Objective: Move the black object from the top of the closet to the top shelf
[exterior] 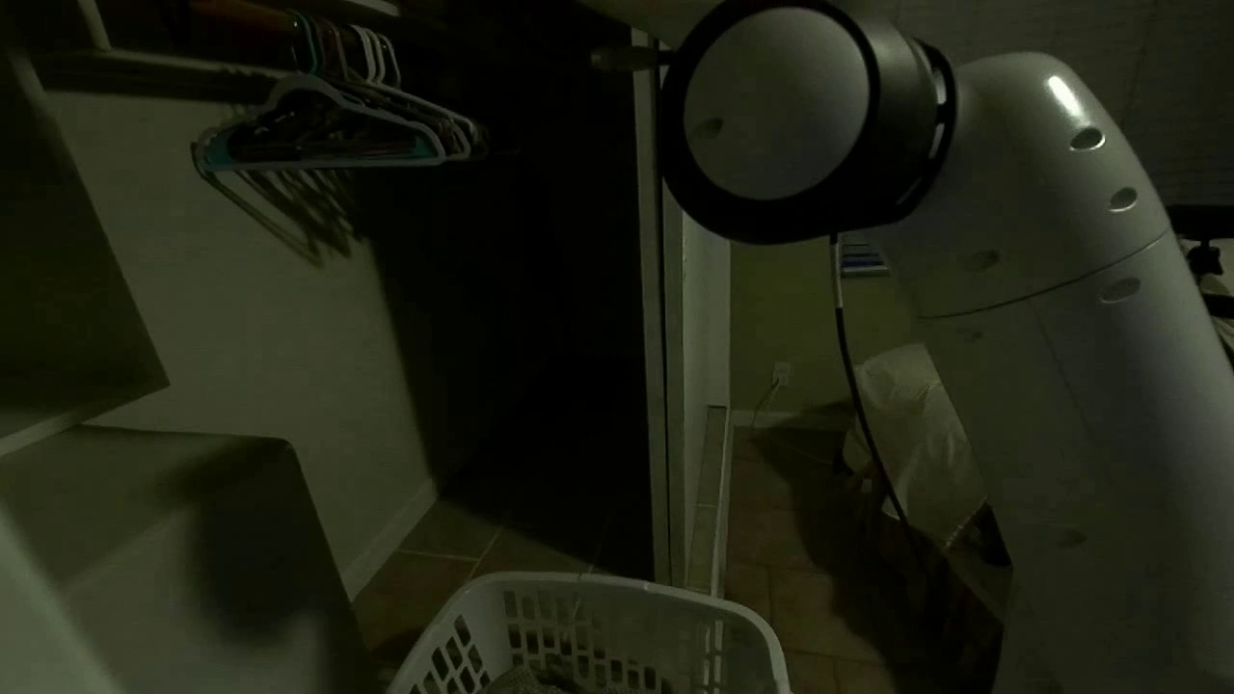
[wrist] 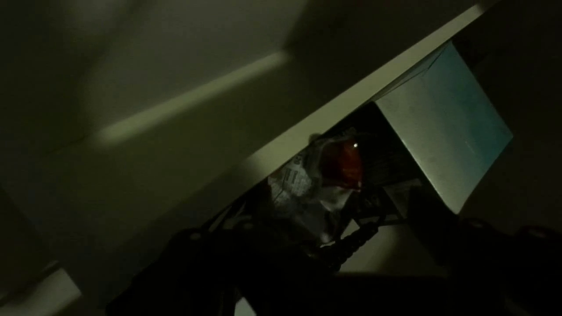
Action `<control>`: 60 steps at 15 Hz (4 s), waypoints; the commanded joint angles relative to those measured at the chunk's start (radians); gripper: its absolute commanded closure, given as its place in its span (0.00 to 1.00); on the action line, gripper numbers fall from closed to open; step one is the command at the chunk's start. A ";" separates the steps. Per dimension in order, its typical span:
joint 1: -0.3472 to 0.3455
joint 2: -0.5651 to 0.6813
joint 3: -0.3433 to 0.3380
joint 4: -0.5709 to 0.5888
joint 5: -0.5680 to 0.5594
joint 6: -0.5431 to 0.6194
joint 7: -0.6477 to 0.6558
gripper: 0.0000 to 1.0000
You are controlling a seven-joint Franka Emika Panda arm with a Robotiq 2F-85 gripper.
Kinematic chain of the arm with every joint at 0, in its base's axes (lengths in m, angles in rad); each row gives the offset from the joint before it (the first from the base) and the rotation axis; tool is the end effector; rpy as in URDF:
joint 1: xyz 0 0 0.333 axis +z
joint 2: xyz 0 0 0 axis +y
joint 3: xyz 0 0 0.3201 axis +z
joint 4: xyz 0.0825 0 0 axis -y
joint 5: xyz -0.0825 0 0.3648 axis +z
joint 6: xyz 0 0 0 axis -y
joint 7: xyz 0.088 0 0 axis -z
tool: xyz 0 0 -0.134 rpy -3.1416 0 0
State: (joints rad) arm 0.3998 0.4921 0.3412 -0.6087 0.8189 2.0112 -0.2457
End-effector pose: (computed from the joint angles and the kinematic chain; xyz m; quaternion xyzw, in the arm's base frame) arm 0.5069 0.4033 0.8450 -0.7082 -0.3389 -0.2974 0.5432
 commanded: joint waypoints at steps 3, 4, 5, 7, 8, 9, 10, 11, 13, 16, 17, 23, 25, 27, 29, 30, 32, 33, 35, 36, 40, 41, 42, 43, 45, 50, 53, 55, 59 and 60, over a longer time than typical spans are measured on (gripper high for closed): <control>0.020 0.040 -0.010 0.073 -0.039 -0.012 0.029 0.66; 0.020 0.041 -0.011 0.074 -0.039 -0.011 0.029 0.67; 0.019 0.043 -0.011 0.077 -0.039 -0.011 0.029 0.67; 0.017 0.045 -0.013 0.079 -0.038 -0.012 0.029 0.75; 0.016 0.046 -0.013 0.080 -0.038 -0.012 0.029 0.82; 0.016 0.048 -0.013 0.081 -0.038 -0.011 0.028 0.90; 0.016 0.050 -0.014 0.083 -0.038 -0.012 0.028 0.96; 0.015 0.051 -0.013 0.084 -0.036 -0.012 0.027 0.96; 0.012 0.054 -0.014 0.084 -0.033 -0.011 0.025 0.94; 0.004 0.054 -0.001 0.088 -0.009 -0.012 0.019 0.91; -0.001 0.047 0.004 0.089 0.000 -0.021 0.018 0.92; -0.031 -0.010 -0.006 0.088 -0.018 -0.138 -0.002 0.94; -0.048 -0.025 -0.005 0.086 -0.011 -0.194 -0.004 0.93; -0.074 -0.032 0.001 0.083 0.007 -0.233 -0.028 0.93; -0.102 -0.042 -0.001 0.073 0.015 -0.262 -0.040 0.94; -0.116 -0.049 -0.004 0.065 0.013 -0.285 -0.039 0.94; -0.140 -0.056 -0.004 0.056 0.011 -0.336 -0.035 0.93; -0.150 -0.060 -0.004 0.049 0.008 -0.372 -0.030 0.93; -0.162 -0.063 -0.003 0.041 0.005 -0.431 -0.023 0.93; -0.163 -0.062 -0.002 0.036 0.005 -0.455 -0.021 0.93; -0.150 -0.055 -0.007 -0.001 -0.005 -0.477 -0.022 0.94; -0.145 -0.055 -0.012 -0.018 -0.012 -0.468 -0.027 0.94; -0.138 -0.052 -0.016 -0.038 -0.019 -0.442 -0.031 0.94; -0.135 -0.053 -0.020 -0.061 -0.023 -0.422 -0.032 0.94; -0.127 -0.058 -0.034 -0.115 -0.040 -0.365 -0.038 0.94; -0.100 -0.091 -0.062 -0.285 -0.068 -0.162 -0.036 0.93; -0.080 -0.109 -0.063 -0.374 -0.062 -0.012 -0.036 0.97; -0.079 -0.143 -0.064 -0.425 -0.063 0.020 -0.037 0.97; -0.078 -0.213 -0.060 -0.530 -0.061 0.085 -0.033 0.87; -0.078 -0.228 -0.057 -0.552 -0.054 0.096 -0.031 0.88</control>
State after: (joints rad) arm 0.3098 0.3304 0.2888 -1.0453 0.7689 2.0294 -0.2734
